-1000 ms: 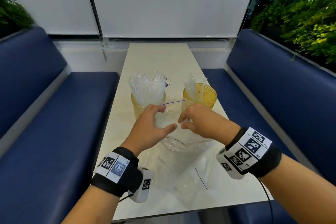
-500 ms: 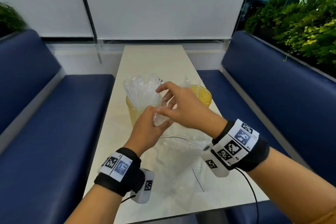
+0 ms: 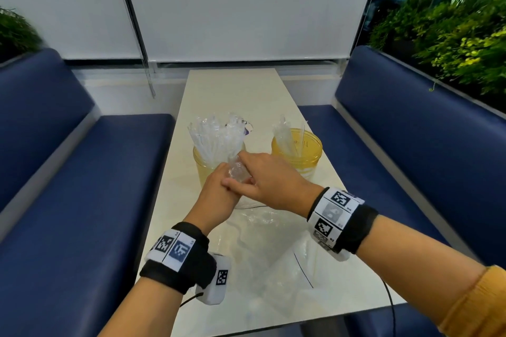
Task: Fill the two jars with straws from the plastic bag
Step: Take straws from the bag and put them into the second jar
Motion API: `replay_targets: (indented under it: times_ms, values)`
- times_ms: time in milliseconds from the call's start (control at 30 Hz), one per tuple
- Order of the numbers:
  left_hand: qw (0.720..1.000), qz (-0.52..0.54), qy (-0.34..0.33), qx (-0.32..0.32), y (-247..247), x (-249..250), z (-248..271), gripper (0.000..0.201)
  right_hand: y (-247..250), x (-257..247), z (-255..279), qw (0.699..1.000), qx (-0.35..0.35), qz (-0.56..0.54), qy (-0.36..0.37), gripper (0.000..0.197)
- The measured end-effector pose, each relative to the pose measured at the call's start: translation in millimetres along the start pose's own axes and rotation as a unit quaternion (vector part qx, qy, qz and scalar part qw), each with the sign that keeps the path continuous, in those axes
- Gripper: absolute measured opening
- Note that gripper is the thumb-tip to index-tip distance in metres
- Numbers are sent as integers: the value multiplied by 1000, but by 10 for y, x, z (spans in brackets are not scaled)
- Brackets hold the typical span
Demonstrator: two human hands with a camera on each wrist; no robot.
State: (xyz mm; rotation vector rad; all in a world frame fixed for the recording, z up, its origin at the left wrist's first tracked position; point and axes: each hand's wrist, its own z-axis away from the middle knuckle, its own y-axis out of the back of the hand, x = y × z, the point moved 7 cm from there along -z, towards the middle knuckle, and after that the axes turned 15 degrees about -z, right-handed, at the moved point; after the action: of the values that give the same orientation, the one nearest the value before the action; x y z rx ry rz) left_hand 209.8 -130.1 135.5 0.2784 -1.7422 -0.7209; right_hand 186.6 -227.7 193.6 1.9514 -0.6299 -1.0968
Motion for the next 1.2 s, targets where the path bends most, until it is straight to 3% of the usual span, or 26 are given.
replay_targets:
  times_ms: [133, 333, 467, 533, 733, 933, 1100, 1200]
  values:
    - [1000, -26, 0, -4, 33, -23, -4, 23, -42, 1, -3, 999, 9, 32, 4, 34]
    - [1000, -23, 13, -7, 12, -51, -25, 25, -70, 24, -37, 998, 8, 61, -19, 41]
    - [999, -36, 16, 15, 15, -52, -30, 43, -45, 44, -68, 998, 6, 55, -27, 40]
    - [998, -46, 17, 33, 32, -30, -16, 39, 38, 58, -89, 998, 15, 27, -49, 39]
    - [994, -102, 12, 30, 83, -22, -12, 50, 698, -75, -123, 991, 94, -77, -48, 23]
    - [992, -126, 13, 25, 158, -36, -39, 52, 1659, -149, -160, 962, 209, -178, -1, 26]
    - [990, -137, 14, 31, 228, -79, -36, 62, 2295, 171, -158, 935, 295, -195, 1, 20]
    - [989, -146, 20, 31, 269, -128, -24, 59, 2488, 495, -126, 926, 339, -163, -18, 30]
